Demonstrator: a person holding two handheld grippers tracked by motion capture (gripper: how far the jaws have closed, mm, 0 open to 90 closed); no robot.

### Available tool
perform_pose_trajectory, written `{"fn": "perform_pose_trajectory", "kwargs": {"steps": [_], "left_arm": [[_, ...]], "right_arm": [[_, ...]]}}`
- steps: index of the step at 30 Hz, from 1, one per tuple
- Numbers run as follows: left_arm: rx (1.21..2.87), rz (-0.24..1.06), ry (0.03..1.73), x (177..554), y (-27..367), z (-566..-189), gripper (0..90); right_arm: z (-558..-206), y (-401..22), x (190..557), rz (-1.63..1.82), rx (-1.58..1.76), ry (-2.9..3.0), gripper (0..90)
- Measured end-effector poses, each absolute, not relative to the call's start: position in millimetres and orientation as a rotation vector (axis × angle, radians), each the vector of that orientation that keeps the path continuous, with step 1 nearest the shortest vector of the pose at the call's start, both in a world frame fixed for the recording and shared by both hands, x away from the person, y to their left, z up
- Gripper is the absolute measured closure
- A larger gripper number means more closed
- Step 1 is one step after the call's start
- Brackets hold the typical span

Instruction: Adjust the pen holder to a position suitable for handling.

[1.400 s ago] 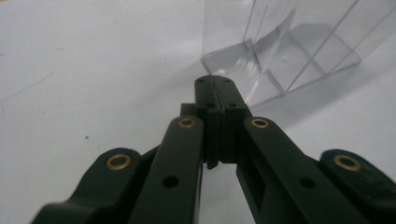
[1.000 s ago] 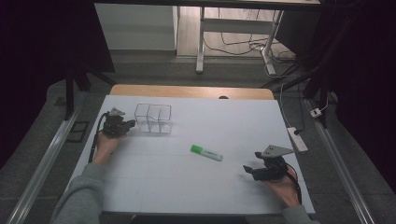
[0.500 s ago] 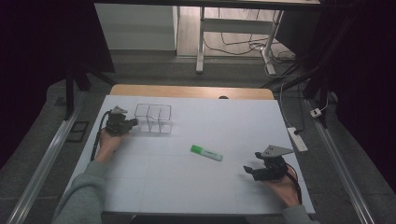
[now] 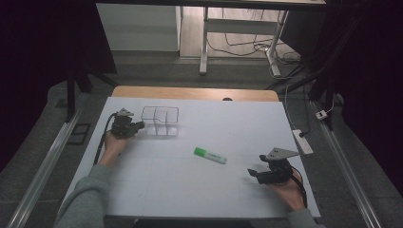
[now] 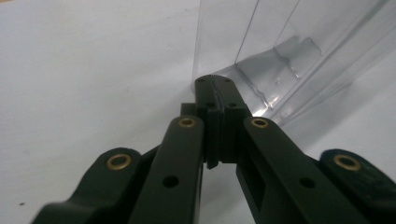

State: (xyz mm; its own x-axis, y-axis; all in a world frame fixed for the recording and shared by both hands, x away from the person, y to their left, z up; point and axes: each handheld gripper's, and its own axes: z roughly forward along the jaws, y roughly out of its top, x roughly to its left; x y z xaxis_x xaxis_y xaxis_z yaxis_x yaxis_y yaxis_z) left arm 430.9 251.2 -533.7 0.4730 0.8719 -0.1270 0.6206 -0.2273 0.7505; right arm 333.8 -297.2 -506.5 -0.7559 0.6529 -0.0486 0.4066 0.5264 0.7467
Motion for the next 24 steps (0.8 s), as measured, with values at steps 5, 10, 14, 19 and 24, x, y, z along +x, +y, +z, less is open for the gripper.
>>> {"fn": "perform_pose_trajectory", "kwargs": {"steps": [5, 10, 14, 19, 24], "left_arm": [[1.966, 0.410, 1.228, 431, 244, -533, 89.4], [1.972, 0.411, 1.218, 431, 237, -532, 89.4], [1.977, 0.409, 1.203, 432, 230, -531, 89.4], [1.978, 0.433, 1.198, 434, 223, -529, 89.4], [1.980, 0.430, 1.183, 438, 214, -528, 89.4]], "right_arm": [[-507, -297, 334, 1.070, 0.880, 2.450, 22.8], [-507, -297, 334, 1.061, 0.880, 2.451, 22.8], [-507, -296, 334, 1.062, 0.881, 2.452, 22.8], [-507, -296, 334, 1.059, 0.883, 2.450, 22.7], [-507, -296, 333, 1.057, 0.884, 2.449, 22.6]]}}
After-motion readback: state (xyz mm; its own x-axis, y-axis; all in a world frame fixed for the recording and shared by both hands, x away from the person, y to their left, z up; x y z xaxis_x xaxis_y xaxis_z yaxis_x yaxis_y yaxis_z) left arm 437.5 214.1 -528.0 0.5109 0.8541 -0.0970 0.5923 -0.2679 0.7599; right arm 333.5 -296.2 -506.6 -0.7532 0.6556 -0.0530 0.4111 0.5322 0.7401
